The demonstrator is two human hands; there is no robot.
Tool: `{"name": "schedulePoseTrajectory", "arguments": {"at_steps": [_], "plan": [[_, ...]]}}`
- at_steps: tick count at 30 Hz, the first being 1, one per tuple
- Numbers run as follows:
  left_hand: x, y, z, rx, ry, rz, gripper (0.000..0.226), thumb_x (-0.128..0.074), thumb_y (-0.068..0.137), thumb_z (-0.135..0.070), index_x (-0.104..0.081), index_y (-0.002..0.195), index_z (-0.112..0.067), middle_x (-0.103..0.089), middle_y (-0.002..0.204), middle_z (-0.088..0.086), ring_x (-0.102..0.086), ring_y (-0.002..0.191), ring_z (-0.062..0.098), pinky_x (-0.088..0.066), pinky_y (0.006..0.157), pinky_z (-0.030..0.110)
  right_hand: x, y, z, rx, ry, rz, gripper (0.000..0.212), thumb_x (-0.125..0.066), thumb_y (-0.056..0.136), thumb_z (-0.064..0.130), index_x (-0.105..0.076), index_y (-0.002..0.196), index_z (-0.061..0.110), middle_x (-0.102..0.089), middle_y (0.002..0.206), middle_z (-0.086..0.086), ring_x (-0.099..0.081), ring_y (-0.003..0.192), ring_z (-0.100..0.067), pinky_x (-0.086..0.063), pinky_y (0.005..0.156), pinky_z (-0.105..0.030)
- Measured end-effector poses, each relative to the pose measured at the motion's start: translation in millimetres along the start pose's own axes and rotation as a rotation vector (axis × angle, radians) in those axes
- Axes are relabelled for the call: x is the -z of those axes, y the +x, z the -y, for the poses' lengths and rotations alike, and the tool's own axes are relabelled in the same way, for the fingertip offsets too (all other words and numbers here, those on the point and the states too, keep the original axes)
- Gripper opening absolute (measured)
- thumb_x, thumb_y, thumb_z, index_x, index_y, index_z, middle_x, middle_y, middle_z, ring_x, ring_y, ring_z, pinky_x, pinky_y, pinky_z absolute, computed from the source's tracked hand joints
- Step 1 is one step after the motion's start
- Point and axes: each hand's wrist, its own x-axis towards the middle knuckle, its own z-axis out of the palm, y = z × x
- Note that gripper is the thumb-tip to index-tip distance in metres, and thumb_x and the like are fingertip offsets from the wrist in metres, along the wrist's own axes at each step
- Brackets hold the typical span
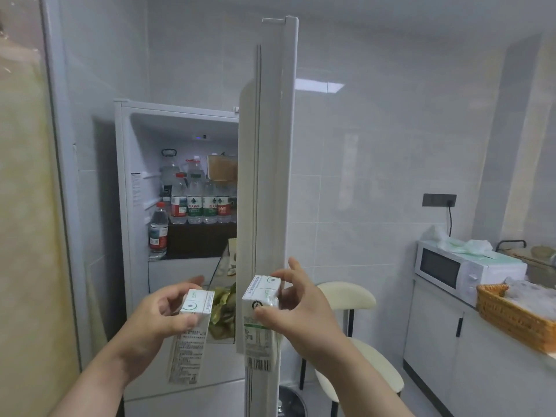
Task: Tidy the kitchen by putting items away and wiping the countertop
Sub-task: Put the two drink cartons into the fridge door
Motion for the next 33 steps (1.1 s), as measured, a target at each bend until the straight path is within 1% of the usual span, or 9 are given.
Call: {"name": "schedulePoseTrajectory", "arguments": {"at_steps": [2, 4, 8, 11, 15, 17, 22, 26, 33], "plan": [[-5.0, 1.0, -4.1, -0.001, -0.013, 0.003, 0.083, -0.089, 0.029, -0.060, -0.075, 0.103, -0.025, -0.061, 0.131, -0.009, -0.061, 0.115, 0.026, -0.047, 0.098, 0.050, -0.7, -1.7, -1.0, -0.015, 0.024, -0.053, 0.056, -0.083, 0.071, 0.030, -0.052, 0.116, 0.040, -0.038, 0.154, 0.006, -0.064, 0.101, 0.002, -0.053, 0.068, -0.011], [-10.5, 2.8, -8.1, -0.004, -0.019, 0.009, 0.083, -0.088, 0.026, -0.062, -0.076, 0.100, -0.028, -0.061, 0.129, -0.014, -0.061, 0.114, 0.024, -0.048, 0.097, 0.047, -1.1, -2.9, -3.1, -0.028, 0.057, -0.095, 0.060, -0.082, 0.074, 0.027, -0.049, 0.124, 0.035, -0.050, 0.145, 0.006, -0.062, 0.104, 0.001, -0.054, 0.069, -0.011], [-17.1, 6.4, -13.7, -0.017, -0.013, 0.033, 0.095, -0.088, 0.026, -0.064, -0.072, 0.109, -0.020, -0.067, 0.116, -0.020, -0.064, 0.109, 0.017, -0.049, 0.093, 0.043, 1.2, -3.5, -11.5, -0.041, -0.001, -0.167, 0.052, -0.082, 0.067, 0.042, -0.055, 0.111, 0.035, -0.063, 0.131, 0.005, -0.066, 0.106, -0.010, -0.059, 0.087, -0.034], [-23.0, 8.0, -18.1, -0.038, -0.007, 0.056, 0.106, -0.088, 0.026, -0.064, -0.065, 0.117, -0.013, -0.070, 0.111, -0.016, -0.067, 0.103, 0.014, -0.048, 0.087, 0.038, 5.7, -7.3, -14.6, -0.051, -0.028, -0.205, 0.052, -0.080, 0.065, 0.045, -0.057, 0.111, 0.037, -0.056, 0.138, 0.010, -0.065, 0.106, -0.005, -0.057, 0.091, -0.032], [-32.1, 11.7, -19.9, -0.059, -0.018, 0.078, 0.107, -0.088, 0.027, -0.062, -0.064, 0.119, -0.014, -0.070, 0.114, -0.012, -0.067, 0.102, 0.012, -0.049, 0.083, 0.036, 22.6, -13.3, -18.3, -0.049, -0.003, -0.253, 0.035, -0.080, 0.074, 0.026, -0.060, 0.102, 0.026, -0.073, 0.100, 0.008, -0.068, 0.089, -0.007, -0.055, 0.072, -0.022], [-38.5, 14.0, -19.7, -0.061, -0.013, 0.089, 0.103, -0.089, 0.028, -0.062, -0.064, 0.118, -0.018, -0.071, 0.112, -0.006, -0.067, 0.101, 0.011, -0.050, 0.084, 0.037, 35.1, -14.2, -21.1, -0.059, 0.029, -0.290, 0.032, -0.079, 0.074, 0.019, -0.061, 0.100, 0.023, -0.074, 0.092, 0.005, -0.068, 0.083, -0.010, -0.053, 0.067, -0.021], [-57.9, 27.0, -16.0, -0.083, 0.012, 0.110, 0.091, -0.088, 0.035, -0.060, -0.069, 0.114, -0.019, -0.073, 0.108, 0.000, -0.067, 0.097, 0.011, -0.050, 0.080, 0.036, 65.2, -9.4, -29.6, -0.103, 0.072, -0.382, 0.043, -0.079, 0.068, 0.021, -0.063, 0.108, 0.023, -0.074, 0.092, 0.005, -0.070, 0.082, -0.011, -0.056, 0.069, -0.025], [-71.3, 41.0, -14.8, -0.086, 0.012, 0.131, 0.075, -0.085, 0.045, -0.046, -0.070, 0.111, -0.014, -0.074, 0.104, 0.007, -0.069, 0.097, 0.020, -0.050, 0.077, 0.031, 88.7, -5.7, -38.6, -0.111, 0.071, -0.427, 0.034, -0.078, 0.077, 0.009, -0.063, 0.105, 0.022, -0.074, 0.088, 0.003, -0.068, 0.077, -0.009, -0.053, 0.063, -0.021], [-89.2, 68.7, -16.3, -0.061, 0.031, 0.117, 0.057, -0.090, 0.060, -0.030, -0.070, 0.111, -0.014, -0.074, 0.102, 0.005, -0.069, 0.098, 0.021, -0.053, 0.080, 0.033, 118.6, 2.7, -51.1, -0.151, 0.012, -0.488, 0.042, -0.080, 0.076, 0.015, -0.061, 0.112, 0.025, -0.073, 0.097, 0.004, -0.070, 0.081, -0.004, -0.051, 0.068, -0.022]]}}
